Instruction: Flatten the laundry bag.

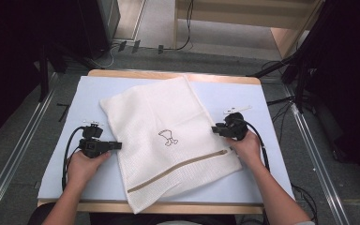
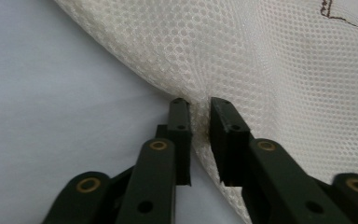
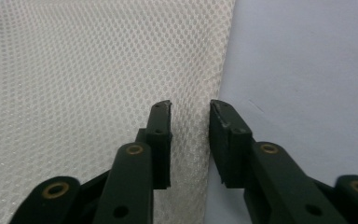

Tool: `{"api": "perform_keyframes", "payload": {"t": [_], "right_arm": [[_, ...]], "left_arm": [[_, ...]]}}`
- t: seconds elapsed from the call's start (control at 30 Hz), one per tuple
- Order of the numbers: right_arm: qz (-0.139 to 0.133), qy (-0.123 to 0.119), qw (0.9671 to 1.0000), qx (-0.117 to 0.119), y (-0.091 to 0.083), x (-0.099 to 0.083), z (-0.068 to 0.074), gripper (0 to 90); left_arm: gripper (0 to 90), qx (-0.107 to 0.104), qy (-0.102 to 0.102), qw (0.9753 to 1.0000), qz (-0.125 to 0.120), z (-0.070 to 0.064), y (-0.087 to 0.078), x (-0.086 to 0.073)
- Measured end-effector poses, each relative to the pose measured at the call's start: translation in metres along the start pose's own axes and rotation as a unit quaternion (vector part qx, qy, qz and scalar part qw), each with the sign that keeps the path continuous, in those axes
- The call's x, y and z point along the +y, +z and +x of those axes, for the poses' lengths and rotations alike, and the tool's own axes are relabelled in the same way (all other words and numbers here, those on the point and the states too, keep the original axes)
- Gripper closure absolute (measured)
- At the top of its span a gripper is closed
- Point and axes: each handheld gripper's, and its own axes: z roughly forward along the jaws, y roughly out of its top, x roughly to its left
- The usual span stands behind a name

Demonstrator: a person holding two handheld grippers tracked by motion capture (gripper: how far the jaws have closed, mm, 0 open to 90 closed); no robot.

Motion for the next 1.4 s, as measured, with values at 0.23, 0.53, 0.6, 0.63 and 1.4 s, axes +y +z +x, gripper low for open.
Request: {"api": "perform_keyframes", "payload": {"t": [0.23, 0.53, 0.6, 0.63, 1.4], "right_arm": [[0.006, 0.017, 0.9997, 0.014, 0.000, 0.001, -0.002, 84.6], [0.017, 0.042, 0.9988, 0.019, -0.011, -0.002, -0.002, 85.2], [0.018, 0.043, 0.9988, 0.017, -0.013, -0.004, -0.001, 85.2], [0.017, 0.039, 0.9990, 0.015, -0.014, -0.006, 0.000, 85.2], [0.007, 0.021, 0.9997, 0.006, -0.018, -0.015, 0.012, 84.9]], "left_arm": [[87.0, -0.008, 0.009, 0.9999, -0.002, 0.003, -0.002, 0.004], [87.4, 0.001, 0.021, 0.9995, -0.023, 0.007, -0.004, 0.021], [87.5, 0.002, 0.023, 0.9995, -0.022, 0.008, -0.002, 0.026], [87.6, 0.001, 0.024, 0.9994, -0.024, 0.009, 0.000, 0.029], [88.4, 0.002, 0.019, 0.9992, -0.035, 0.042, 0.023, 0.098]]}}
